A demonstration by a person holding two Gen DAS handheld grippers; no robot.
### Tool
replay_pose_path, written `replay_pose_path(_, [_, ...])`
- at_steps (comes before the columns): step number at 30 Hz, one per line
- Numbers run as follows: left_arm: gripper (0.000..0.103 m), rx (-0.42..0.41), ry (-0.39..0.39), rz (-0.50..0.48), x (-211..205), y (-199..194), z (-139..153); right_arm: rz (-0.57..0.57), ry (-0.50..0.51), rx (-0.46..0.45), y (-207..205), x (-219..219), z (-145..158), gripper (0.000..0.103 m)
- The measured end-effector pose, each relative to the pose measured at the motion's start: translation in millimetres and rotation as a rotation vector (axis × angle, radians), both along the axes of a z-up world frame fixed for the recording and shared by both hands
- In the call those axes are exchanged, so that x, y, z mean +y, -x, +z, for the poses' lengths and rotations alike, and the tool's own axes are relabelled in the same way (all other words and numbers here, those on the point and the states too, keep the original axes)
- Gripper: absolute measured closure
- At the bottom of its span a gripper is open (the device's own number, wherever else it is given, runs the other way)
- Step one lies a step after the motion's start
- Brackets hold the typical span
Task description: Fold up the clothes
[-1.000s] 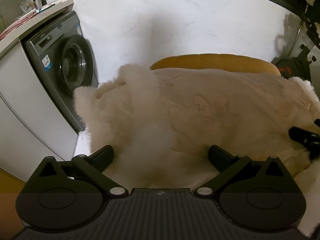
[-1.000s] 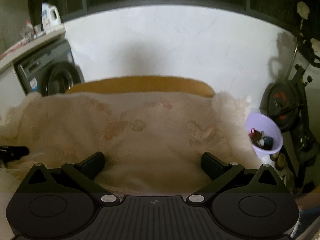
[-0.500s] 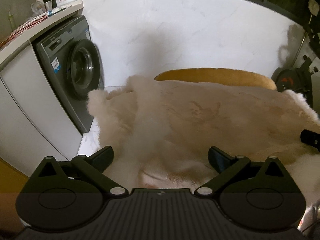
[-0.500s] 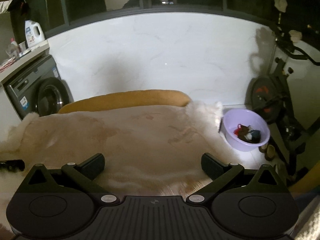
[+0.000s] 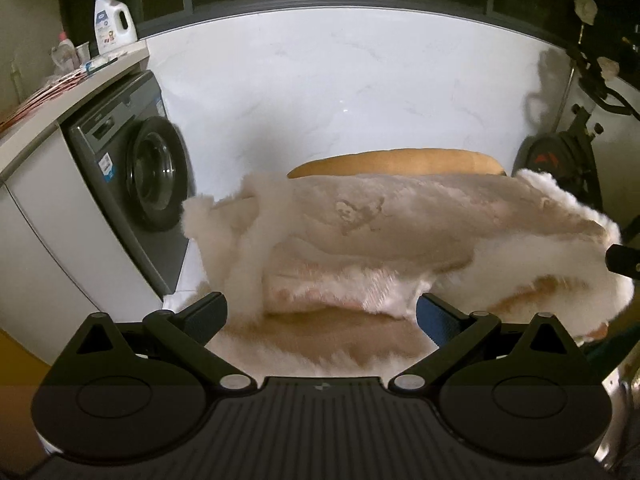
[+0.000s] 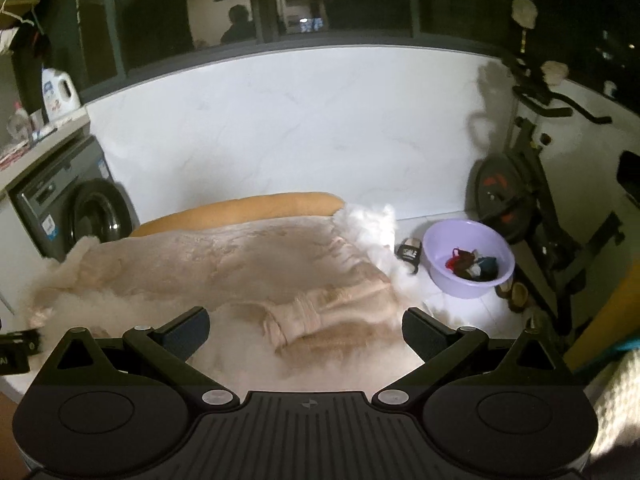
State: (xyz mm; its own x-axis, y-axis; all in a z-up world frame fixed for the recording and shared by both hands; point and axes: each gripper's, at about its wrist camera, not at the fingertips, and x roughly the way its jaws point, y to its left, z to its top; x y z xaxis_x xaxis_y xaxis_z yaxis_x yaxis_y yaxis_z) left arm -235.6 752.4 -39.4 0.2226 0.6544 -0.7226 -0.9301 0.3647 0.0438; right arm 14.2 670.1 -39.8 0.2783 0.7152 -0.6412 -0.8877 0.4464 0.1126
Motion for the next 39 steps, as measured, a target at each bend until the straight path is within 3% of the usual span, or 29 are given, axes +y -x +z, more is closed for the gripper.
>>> replay_pose_path(17, [0.000,0.005,0.033,-0.061,-49.6,-6.3,-2.3,-0.064,0.042,0.058,16.2,-58.0,2.8,0.001])
replay_pose_path(25, [0.000,-0.002,0.095,-0.099,-88.3,-17.4,-6.3,-0.039,0.081,0.064,19.2,-100.0,1.8,0.001])
replay_pose_path(33, [0.000,0.043,0.096,-0.056,-155.3,-37.0,-3.8,-0.042,0.041,0.130,0.2,-159.6,4.5,0.001])
replay_pose_path(39, [0.000,0.016,0.143,-0.018,-231.1,-51.3,-6.2,0.015,0.084,0.080,-8.9,-228.3,-7.6,0.001])
